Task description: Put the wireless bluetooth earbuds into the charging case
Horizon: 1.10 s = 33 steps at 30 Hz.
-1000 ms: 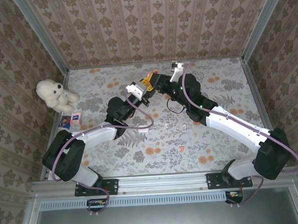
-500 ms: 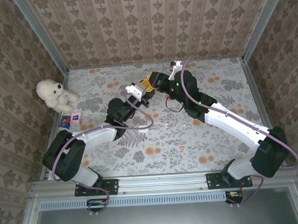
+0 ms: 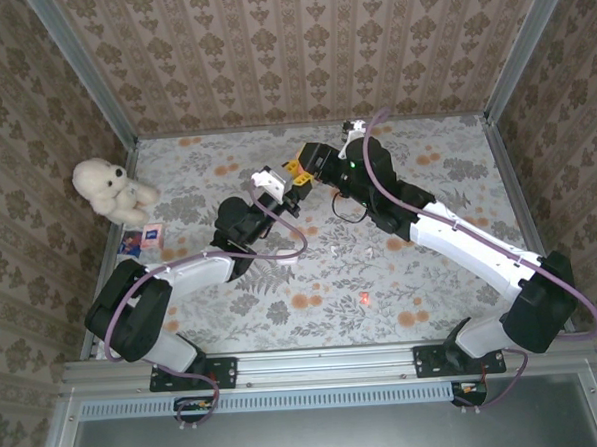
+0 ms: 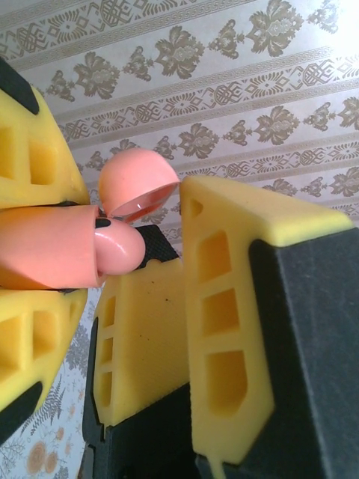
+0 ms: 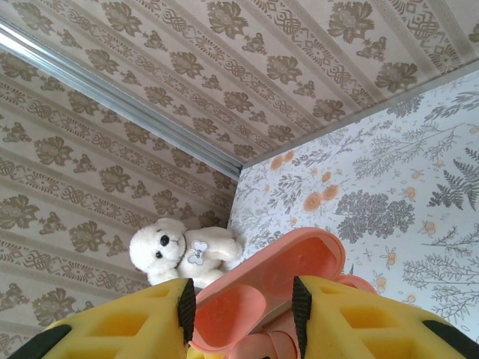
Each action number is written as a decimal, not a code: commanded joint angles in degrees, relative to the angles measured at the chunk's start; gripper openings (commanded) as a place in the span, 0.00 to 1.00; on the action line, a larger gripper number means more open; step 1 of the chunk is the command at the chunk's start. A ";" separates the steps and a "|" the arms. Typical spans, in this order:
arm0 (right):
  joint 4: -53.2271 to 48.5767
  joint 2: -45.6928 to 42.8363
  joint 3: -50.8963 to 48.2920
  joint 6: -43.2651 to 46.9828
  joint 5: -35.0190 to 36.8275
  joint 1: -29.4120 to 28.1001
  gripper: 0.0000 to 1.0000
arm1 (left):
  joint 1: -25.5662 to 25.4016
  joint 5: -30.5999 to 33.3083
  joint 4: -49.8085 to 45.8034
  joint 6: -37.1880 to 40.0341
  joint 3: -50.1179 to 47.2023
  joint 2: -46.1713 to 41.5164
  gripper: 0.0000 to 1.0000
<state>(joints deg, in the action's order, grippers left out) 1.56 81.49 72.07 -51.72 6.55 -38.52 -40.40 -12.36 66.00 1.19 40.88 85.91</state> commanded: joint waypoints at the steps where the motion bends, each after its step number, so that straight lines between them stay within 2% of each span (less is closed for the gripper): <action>1: -5.42 1.60 0.69 -1.27 1.83 -0.24 0.46 | -1.05 -2.58 8.36 -1.89 0.47 -0.63 0.00; 11: -7.69 -1.42 1.55 0.98 3.03 -0.06 0.59 | -0.81 -2.93 8.36 -1.20 -0.44 -1.04 0.00; 15: -11.37 -7.01 1.89 2.95 3.60 0.19 0.62 | 0.42 -4.55 8.35 -1.17 -1.41 -1.87 0.00; 21: -21.03 -15.70 -1.40 3.79 7.92 1.53 0.64 | 4.57 -13.09 8.45 -4.97 -2.04 -4.03 0.00; 25: -27.04 -20.86 -6.25 2.11 10.62 2.95 0.64 | 8.23 -20.80 8.62 -11.12 -1.28 -4.98 0.00; 29: -30.20 -24.79 -11.62 0.76 11.54 4.20 0.65 | 10.30 -26.74 8.61 -15.56 -0.08 -5.82 0.00; 33: -32.04 -25.95 -15.12 -0.21 11.55 5.12 0.65 | 11.22 -29.90 8.62 -18.80 1.23 -6.49 0.00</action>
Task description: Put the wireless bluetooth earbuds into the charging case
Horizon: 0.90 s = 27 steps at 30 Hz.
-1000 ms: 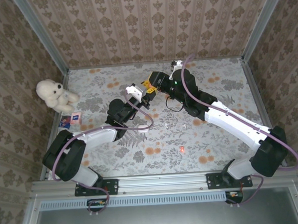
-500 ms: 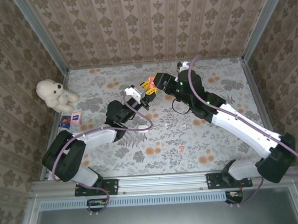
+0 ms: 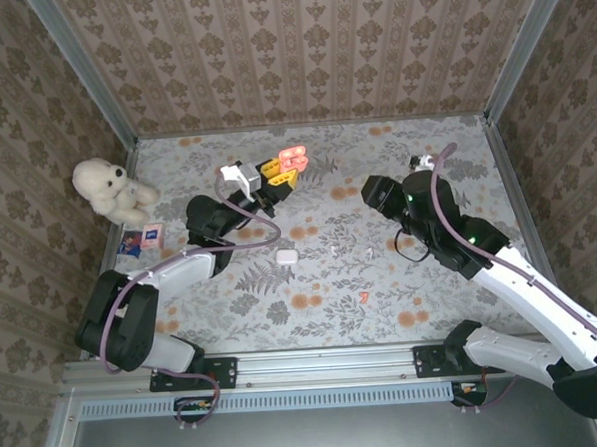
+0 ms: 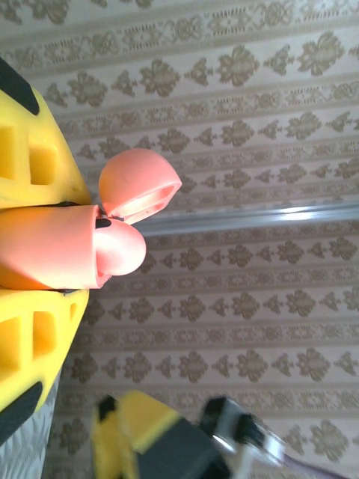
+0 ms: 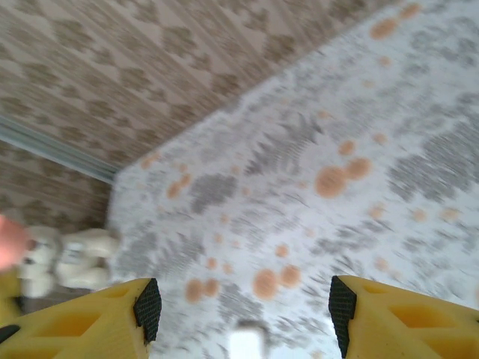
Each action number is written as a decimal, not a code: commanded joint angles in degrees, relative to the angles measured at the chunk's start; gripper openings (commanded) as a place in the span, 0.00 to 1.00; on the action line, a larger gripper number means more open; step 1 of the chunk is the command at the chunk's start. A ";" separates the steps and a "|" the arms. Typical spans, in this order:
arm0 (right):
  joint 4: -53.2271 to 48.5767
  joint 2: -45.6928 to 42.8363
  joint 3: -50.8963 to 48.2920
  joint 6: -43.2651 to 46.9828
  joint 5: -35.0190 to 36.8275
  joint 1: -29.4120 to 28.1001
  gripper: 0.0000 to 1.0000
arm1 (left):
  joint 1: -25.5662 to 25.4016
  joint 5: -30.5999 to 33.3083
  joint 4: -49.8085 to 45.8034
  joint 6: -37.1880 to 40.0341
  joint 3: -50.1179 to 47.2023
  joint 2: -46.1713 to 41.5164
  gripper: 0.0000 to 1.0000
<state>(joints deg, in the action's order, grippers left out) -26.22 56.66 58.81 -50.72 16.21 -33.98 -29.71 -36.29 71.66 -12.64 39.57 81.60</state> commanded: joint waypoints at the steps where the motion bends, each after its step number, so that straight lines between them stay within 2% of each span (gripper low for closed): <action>1: -5.95 -1.12 -2.63 -1.31 1.83 0.66 0.65 | 0.62 -6.69 2.97 -5.67 2.91 -2.29 0.00; 11: -6.59 0.63 -5.92 -2.34 0.67 0.74 0.65 | 0.80 -8.79 3.02 -8.64 4.34 -3.89 0.00; 18: -6.51 2.84 -5.77 -2.24 -0.76 0.71 0.65 | 0.80 -7.87 2.95 -8.39 4.13 -3.85 0.00; 20: -7.34 4.48 -5.23 -1.50 -1.48 0.67 0.65 | 0.75 -6.08 2.87 -7.38 3.57 -3.48 0.00; 27: -10.94 14.77 -4.02 0.38 -4.26 -1.39 0.63 | 0.80 6.50 2.87 2.87 -2.55 -3.42 0.00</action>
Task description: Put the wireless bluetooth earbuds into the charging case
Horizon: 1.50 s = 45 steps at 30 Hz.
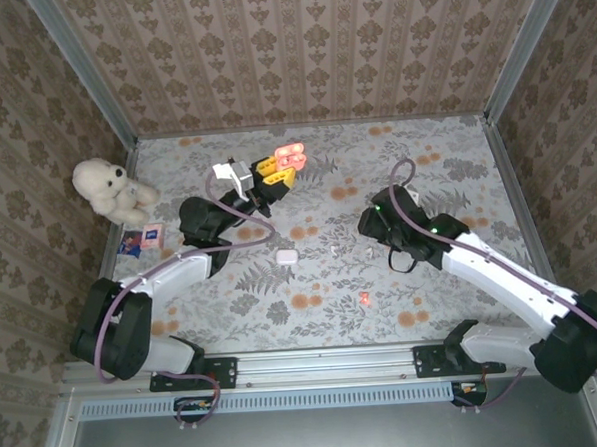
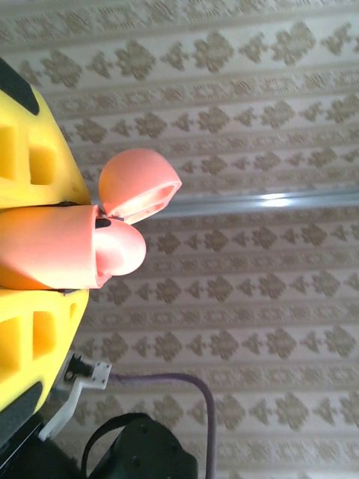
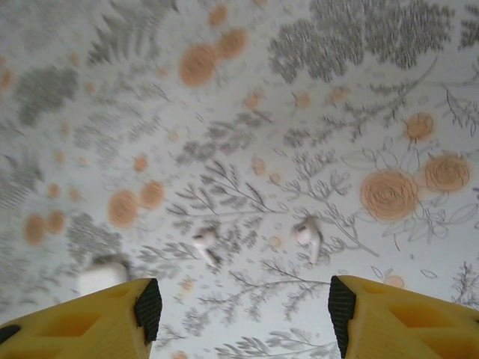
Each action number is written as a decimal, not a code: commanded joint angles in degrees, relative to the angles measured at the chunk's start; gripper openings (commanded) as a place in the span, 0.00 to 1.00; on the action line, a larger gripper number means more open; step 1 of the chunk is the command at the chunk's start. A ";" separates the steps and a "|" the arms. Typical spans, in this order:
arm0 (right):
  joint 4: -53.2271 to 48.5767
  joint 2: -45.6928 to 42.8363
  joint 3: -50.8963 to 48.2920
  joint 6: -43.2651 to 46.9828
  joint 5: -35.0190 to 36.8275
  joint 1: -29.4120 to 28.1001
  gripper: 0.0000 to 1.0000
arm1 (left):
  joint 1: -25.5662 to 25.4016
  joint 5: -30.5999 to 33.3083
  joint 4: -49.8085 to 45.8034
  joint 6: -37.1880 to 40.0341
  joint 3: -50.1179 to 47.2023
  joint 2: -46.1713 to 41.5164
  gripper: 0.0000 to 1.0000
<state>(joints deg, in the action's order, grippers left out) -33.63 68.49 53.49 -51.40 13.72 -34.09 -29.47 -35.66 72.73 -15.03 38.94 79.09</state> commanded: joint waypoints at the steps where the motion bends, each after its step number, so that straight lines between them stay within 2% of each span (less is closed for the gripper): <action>1: -4.24 4.62 1.51 0.90 -1.24 -2.44 0.63 | 0.56 6.86 1.81 5.88 -2.68 -0.87 0.00; 6: -9.26 12.59 2.23 -1.18 1.82 -8.13 0.62 | 0.56 7.91 1.81 6.33 -4.27 -0.27 0.00; 13: -13.11 20.31 1.29 -13.69 4.15 -15.02 0.60 | 0.39 8.02 1.80 6.50 -4.85 -0.38 0.00; 22: -13.35 29.05 4.83 -19.14 4.41 -18.81 0.57 | 0.38 7.88 1.80 6.73 -5.69 -0.90 0.00; 34: -12.62 28.75 1.59 -21.74 4.63 -19.09 0.50 | 0.39 7.91 1.80 6.84 -5.89 -0.89 0.00; 45: -11.16 26.32 -1.87 -22.79 3.51 -19.28 0.50 | 0.38 7.71 1.80 6.41 -5.37 -0.32 0.00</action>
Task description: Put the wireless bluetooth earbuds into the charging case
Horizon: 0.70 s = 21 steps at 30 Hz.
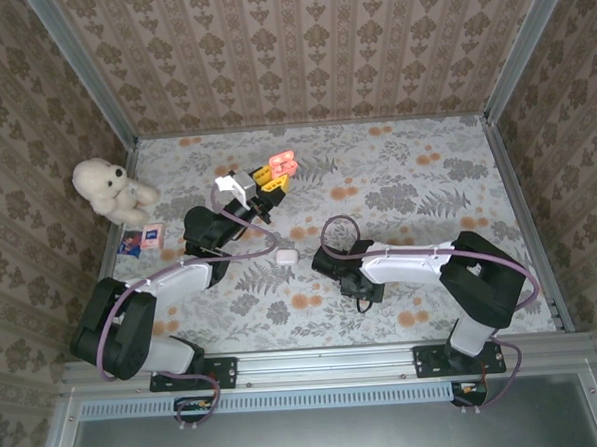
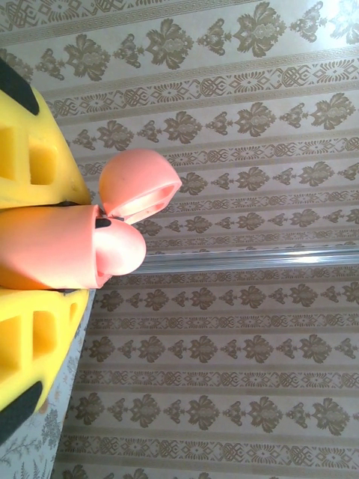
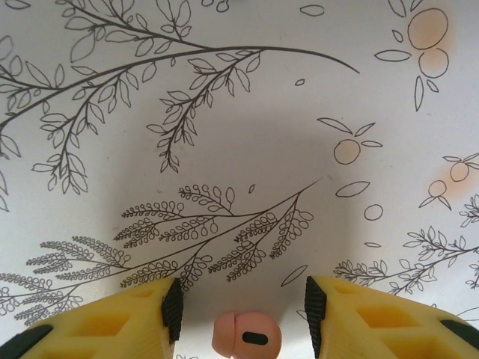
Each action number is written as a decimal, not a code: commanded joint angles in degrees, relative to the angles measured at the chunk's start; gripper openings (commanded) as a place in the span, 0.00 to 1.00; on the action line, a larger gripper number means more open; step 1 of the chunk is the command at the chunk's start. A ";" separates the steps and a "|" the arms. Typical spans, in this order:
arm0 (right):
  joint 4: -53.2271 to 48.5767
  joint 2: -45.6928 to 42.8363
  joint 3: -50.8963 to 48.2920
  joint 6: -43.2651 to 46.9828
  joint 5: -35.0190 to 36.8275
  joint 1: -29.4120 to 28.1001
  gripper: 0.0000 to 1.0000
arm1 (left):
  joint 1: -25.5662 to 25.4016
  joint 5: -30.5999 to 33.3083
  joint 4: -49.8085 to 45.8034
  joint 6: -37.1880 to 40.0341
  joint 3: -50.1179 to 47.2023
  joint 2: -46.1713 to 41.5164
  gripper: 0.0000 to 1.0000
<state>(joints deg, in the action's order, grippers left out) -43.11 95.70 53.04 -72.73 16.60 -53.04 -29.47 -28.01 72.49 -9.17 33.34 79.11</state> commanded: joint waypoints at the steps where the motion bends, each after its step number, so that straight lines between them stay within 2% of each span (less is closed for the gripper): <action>1: -1.54 -1.08 -1.53 -1.53 0.57 -0.43 0.50 | 0.38 0.09 2.04 0.56 0.31 -0.23 0.00; 21: 1.09 -2.84 -3.20 -2.23 -0.62 -1.50 0.44 | -0.23 0.20 2.04 0.41 0.95 0.69 0.00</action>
<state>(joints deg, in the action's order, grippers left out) -41.98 93.97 51.03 -73.80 16.32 -53.95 -29.54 -28.01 72.49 -9.17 33.34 79.44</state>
